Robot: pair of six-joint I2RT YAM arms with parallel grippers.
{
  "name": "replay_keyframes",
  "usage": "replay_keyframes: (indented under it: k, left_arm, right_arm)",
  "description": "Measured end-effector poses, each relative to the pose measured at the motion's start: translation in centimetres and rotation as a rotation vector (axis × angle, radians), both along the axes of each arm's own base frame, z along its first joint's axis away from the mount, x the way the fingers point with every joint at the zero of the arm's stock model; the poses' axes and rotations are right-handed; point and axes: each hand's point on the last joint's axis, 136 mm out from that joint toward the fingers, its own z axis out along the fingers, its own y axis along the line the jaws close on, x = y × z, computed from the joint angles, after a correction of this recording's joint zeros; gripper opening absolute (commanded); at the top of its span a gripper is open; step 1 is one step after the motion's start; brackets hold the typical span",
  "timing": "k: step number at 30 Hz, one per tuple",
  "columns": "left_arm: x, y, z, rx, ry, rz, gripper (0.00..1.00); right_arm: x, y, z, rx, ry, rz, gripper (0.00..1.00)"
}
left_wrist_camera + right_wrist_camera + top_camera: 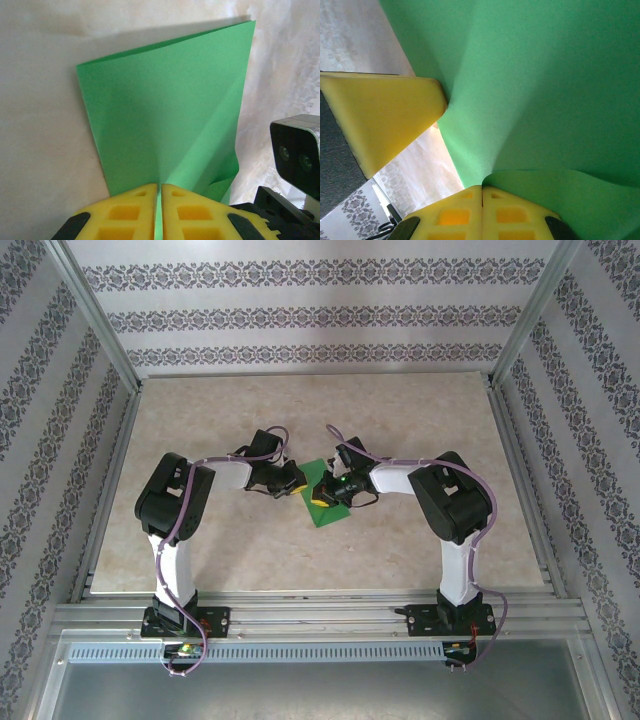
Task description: Fold a paper plane with a square sheet of paper (pick it up from the middle)
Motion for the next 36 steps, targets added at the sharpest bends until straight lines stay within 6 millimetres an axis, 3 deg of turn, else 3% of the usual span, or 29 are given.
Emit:
replay_keyframes:
  k: [36]
  left_arm:
    - [-0.01, 0.0, -0.01, 0.0, 0.0, 0.0, 0.13]
  right_arm:
    - [-0.11, -0.27, -0.01, 0.009, -0.018, -0.009, 0.04]
